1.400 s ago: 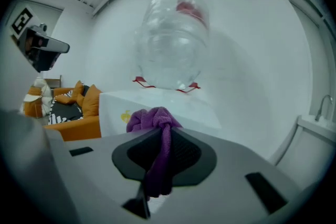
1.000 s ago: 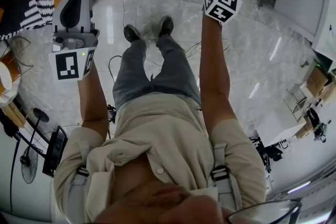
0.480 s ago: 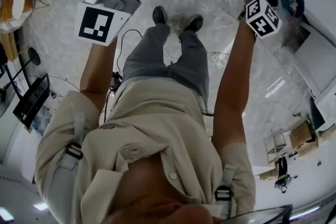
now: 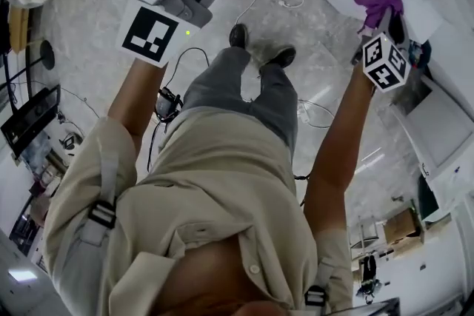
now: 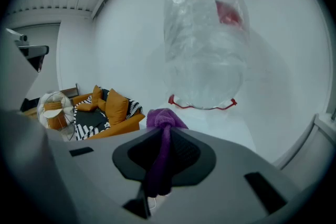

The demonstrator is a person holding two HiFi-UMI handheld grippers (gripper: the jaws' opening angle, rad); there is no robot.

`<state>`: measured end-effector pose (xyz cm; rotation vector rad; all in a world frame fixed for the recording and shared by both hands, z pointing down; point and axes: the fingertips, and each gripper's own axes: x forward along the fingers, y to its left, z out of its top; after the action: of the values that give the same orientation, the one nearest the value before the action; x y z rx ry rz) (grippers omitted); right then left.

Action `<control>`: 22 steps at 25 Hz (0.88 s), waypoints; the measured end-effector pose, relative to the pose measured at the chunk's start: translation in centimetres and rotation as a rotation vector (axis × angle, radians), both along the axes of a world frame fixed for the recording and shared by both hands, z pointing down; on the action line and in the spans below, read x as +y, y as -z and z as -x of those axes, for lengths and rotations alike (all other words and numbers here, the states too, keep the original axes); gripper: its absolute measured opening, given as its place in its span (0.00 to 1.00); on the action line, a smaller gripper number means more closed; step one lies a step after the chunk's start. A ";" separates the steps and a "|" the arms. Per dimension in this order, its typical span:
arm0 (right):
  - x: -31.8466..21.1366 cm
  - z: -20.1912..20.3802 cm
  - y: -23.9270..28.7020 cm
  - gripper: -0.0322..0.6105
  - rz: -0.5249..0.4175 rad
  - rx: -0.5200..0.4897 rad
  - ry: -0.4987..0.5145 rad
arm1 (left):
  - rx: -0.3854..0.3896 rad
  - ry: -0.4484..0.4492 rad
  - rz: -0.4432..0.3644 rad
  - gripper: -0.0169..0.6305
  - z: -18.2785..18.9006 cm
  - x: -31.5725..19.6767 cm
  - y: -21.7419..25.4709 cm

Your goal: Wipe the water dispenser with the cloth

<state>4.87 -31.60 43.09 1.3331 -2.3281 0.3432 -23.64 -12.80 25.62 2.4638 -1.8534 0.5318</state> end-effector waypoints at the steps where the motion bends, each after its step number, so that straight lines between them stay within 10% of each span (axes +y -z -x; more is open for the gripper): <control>1: 0.7 0.1 1.1 0.15 -0.013 0.005 0.009 | 0.005 0.004 -0.002 0.05 0.3 0.6 0.5; 22: 14.8 0.6 25.8 0.15 -0.316 -0.004 0.164 | 0.111 -0.028 -0.129 0.05 3.2 9.5 10.4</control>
<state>4.22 -16.83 17.32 1.2636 -2.5515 -0.0773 -26.89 -3.26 15.25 2.5440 -1.8691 0.2781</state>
